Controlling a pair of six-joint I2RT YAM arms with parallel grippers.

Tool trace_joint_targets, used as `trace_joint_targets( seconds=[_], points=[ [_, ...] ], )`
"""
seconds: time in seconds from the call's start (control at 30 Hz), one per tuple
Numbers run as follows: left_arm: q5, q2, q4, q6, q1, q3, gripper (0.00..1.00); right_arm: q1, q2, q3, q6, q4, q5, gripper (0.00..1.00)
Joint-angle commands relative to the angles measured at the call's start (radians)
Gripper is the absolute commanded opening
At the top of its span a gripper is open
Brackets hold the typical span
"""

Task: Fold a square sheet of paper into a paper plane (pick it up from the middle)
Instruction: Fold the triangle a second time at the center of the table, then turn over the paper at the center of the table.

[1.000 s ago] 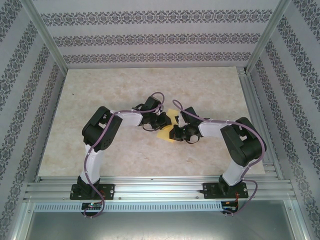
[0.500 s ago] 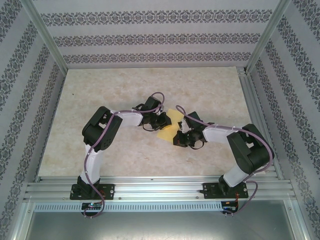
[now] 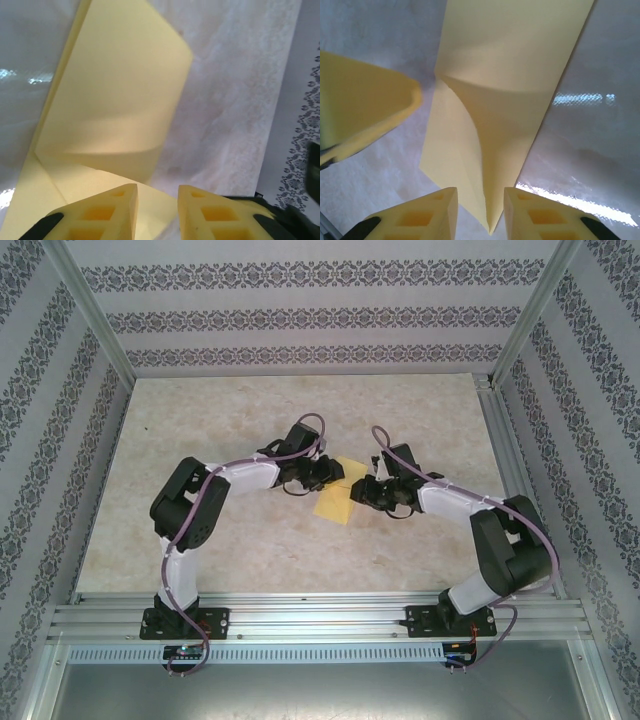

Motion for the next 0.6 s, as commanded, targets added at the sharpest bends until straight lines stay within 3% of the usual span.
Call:
trace_joint_targets(
  seconds=[0.0, 0.2, 0.57],
  points=[
    [-0.061, -0.075, -0.062, 0.035, 0.011, 0.005, 0.29, 0.004, 0.05, 0.049, 0.015, 0.017, 0.027, 0.32],
    [-0.045, -0.106, -0.026, 0.023, 0.025, -0.071, 0.29, 0.011, 0.106, 0.081, 0.007, -0.01, 0.058, 0.37],
    [0.019, -0.026, 0.041, -0.003, 0.024, -0.08, 0.28, 0.015, 0.193, 0.103, 0.028, 0.025, 0.062, 0.39]
  ],
)
